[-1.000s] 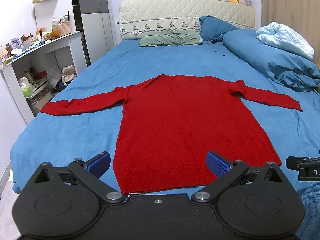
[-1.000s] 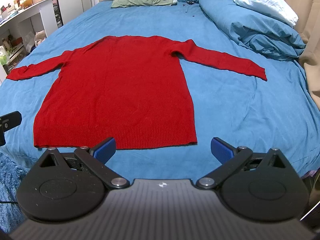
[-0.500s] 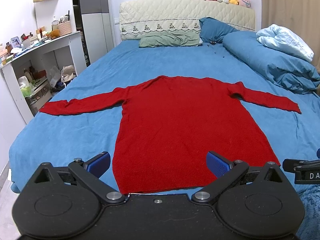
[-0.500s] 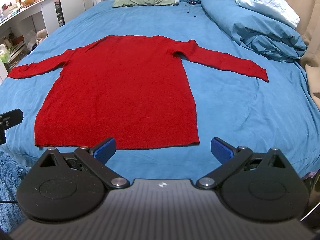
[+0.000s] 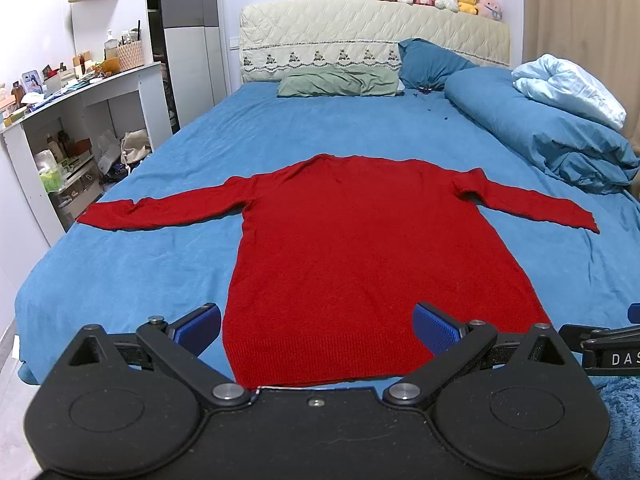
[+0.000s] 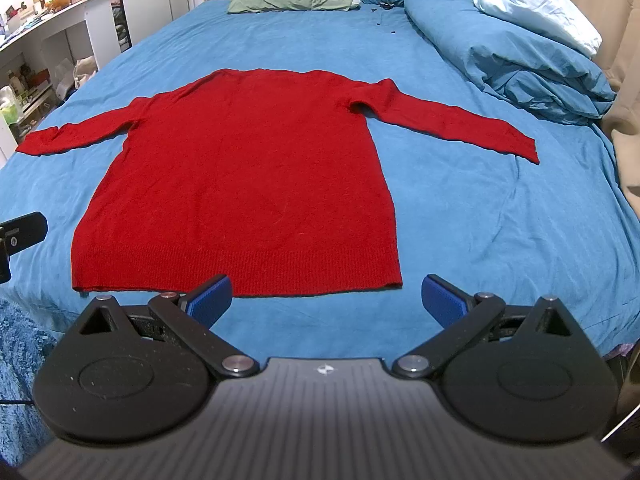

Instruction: Fold small clothes

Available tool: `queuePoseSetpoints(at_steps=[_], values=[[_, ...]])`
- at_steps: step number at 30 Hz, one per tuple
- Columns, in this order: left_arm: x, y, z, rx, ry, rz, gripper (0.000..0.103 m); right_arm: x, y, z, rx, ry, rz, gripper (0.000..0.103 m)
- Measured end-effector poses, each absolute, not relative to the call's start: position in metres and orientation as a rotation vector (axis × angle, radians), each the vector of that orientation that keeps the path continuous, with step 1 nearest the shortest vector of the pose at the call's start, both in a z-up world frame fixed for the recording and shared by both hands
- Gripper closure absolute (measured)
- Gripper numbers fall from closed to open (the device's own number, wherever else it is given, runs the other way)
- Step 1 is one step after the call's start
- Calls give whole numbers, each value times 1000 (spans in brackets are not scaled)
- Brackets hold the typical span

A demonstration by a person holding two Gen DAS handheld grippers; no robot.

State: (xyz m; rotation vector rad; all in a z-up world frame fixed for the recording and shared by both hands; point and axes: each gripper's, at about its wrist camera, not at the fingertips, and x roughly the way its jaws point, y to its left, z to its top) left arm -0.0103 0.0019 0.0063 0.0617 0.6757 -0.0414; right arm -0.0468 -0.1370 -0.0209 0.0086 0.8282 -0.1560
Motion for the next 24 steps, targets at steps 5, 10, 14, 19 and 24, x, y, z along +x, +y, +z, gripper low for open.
queuePoseSetpoints(at_steps=[5,10,14,19,24], values=[[-11,2,7,62,675,-41,0,-47,-136,-20,9,828,-155,0],[-11,2,7,62,675,-41,0,-48,-134,-20,9,828,-153,0],[-11,2,8,61,672,-40,0,-47,-135,-20,10,828,-153,0],[-12,2,9,60,668,-38,0,-47,-135,-20,10,828,-154,0],[-13,2,9,60,667,-39,0,-47,-135,-20,9,828,-153,0]])
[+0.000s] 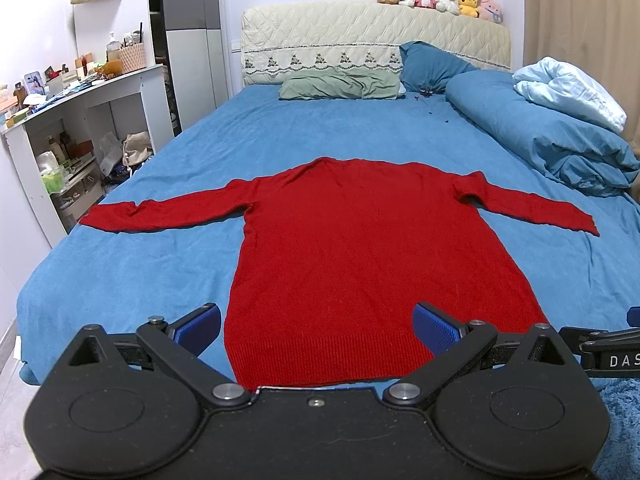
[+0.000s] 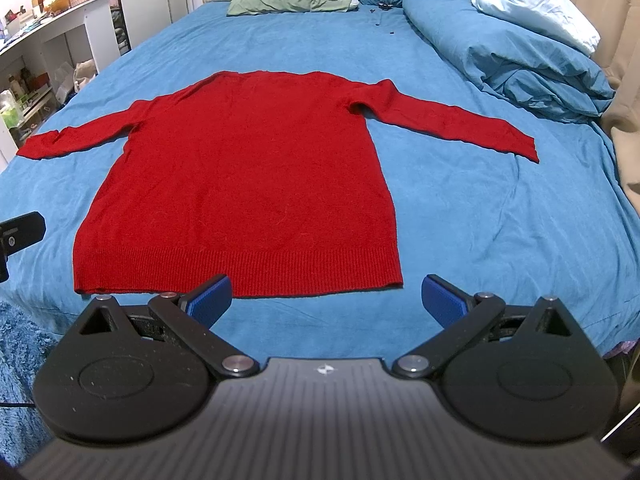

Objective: Fold small clothes
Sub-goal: 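Grasp the red sweater's sleeve cuff with the right gripper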

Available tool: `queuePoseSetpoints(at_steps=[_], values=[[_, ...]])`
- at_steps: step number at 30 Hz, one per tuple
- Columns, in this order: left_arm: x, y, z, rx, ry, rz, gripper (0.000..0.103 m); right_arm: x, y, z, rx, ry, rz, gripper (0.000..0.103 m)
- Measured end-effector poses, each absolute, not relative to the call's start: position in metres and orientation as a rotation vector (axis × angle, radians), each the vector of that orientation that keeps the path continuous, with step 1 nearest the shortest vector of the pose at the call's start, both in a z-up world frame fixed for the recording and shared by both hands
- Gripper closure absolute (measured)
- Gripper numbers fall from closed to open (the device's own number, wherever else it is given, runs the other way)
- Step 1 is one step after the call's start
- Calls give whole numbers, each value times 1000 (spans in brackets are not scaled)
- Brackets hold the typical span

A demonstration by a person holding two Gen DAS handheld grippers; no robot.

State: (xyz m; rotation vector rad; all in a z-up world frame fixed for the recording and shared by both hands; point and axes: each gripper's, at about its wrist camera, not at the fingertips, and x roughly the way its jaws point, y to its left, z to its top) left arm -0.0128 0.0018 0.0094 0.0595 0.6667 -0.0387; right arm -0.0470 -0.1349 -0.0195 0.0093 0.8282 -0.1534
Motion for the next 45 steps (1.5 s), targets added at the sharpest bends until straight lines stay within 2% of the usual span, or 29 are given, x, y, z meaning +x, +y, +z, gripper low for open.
queuePoseSetpoints(at_steps=[16,20,27,32,37,45], values=[[-14,2,13,61,660,-29,0,-49,-134,-10,12,819,-152,0],[-4,-2,31,53,633,-37,0,-44,-141,7,13,786,-143,0],[56,-34,86,81,466,-73,0,-13,-196,53,69,688,-159,0],[135,-74,99,84,450,-160,0,31,-266,68,111,621,-265,0],[222,-113,74,65,529,-243,0,86,-347,50,226,628,-327,0],[343,-185,-8,92,643,-311,0,154,-448,-55,448,589,-402,0]])
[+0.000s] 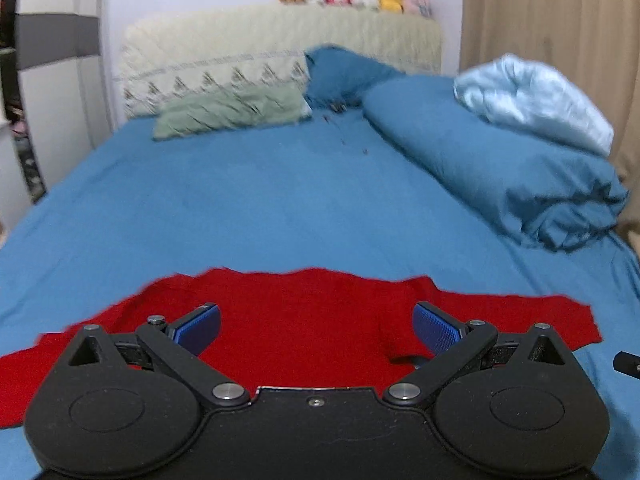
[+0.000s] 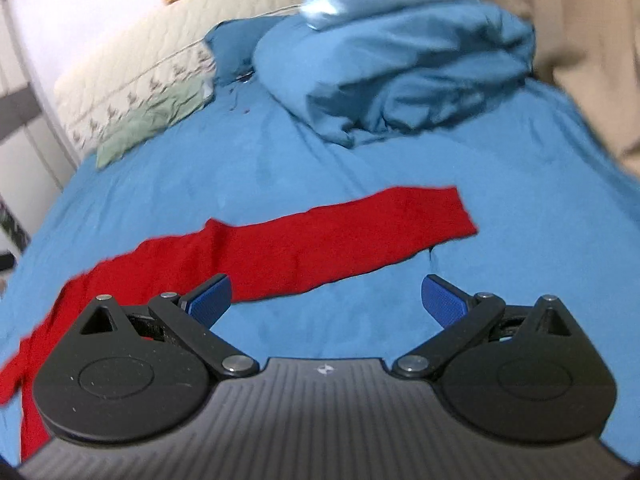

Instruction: Fold small clothes

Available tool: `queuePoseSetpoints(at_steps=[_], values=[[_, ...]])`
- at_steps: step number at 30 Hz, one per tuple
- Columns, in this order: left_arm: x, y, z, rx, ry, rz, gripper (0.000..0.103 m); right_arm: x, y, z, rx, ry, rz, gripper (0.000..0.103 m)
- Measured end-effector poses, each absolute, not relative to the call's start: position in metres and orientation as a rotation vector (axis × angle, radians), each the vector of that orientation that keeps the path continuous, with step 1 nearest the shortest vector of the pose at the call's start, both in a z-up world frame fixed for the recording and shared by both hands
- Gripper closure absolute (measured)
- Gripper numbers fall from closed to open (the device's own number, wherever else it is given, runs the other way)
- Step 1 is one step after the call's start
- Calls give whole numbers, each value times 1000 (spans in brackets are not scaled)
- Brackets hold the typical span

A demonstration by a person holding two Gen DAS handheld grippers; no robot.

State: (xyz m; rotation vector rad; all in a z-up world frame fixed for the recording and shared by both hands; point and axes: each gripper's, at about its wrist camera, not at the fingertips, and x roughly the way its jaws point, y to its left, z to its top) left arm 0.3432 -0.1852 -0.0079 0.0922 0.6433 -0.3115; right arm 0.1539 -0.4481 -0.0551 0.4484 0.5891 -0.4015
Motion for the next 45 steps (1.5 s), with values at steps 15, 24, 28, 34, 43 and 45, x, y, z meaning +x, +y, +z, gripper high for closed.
queuePoseSetpoints(at_steps=[15,24,28,34,43,45], values=[[460,-229,-157,121,889,-261,0,252,-527,-182,478,555,-525,17],[473,-223,-162,113,924,-289,0,267,-541,-171,473,513,-604,79],[478,-214,-150,124,941,-305,0,274,-531,-141,478,473,-568,82],[456,-145,-94,71,795,-261,0,307,-466,-60,432,364,-369,83],[418,17,-47,-48,668,-142,0,403,-239,-40,255,419,127,83],[411,41,-52,-70,680,-116,0,418,-187,-75,220,497,171,83]])
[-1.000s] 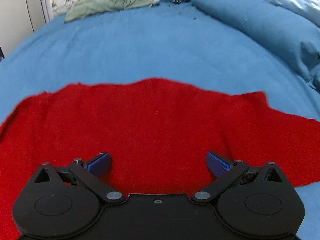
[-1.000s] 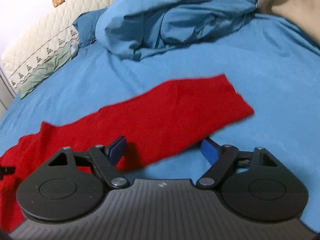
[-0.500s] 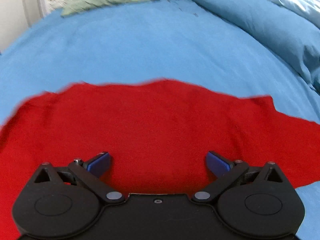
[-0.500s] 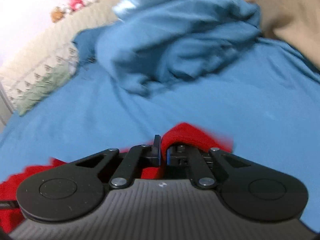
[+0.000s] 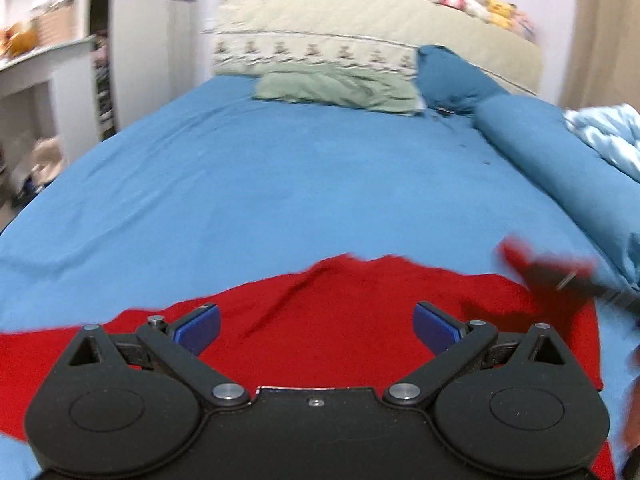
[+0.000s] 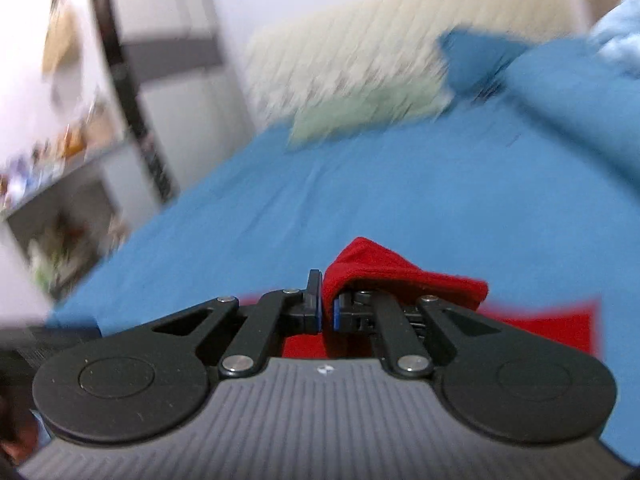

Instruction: Fold small clothes

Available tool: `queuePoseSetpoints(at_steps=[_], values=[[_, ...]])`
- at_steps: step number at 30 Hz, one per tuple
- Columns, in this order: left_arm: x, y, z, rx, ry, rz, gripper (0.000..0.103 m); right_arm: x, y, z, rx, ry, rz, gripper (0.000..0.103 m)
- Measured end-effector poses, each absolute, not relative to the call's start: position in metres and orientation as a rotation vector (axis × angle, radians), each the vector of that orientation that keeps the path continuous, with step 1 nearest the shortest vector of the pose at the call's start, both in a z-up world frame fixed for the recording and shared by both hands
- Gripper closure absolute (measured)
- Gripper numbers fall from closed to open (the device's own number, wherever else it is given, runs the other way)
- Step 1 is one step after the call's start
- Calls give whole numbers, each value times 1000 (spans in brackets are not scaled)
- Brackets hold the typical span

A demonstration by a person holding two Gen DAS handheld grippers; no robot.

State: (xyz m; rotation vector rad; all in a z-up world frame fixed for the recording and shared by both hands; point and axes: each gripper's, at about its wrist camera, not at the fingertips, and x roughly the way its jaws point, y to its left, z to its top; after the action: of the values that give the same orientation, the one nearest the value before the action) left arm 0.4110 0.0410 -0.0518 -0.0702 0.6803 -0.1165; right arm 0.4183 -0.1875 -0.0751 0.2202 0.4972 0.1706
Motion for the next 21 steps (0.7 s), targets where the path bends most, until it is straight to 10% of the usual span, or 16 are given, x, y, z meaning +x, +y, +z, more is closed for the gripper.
queuePoseSetpoints(at_steps=[8,10,13,21], values=[[400,84,-82,-90,783,-50,0,418,-96,-178,81,662,150,76],[399,77,-84,-70,792,-68,0,411,-95,-175,54,660,177,39],[402,53,-87,-37,807,-127,0,389,-106,-159,-6,626,189,16],[394,-36,-110,207,786,-336,0,343,-196,-142,-61,678,92,16]])
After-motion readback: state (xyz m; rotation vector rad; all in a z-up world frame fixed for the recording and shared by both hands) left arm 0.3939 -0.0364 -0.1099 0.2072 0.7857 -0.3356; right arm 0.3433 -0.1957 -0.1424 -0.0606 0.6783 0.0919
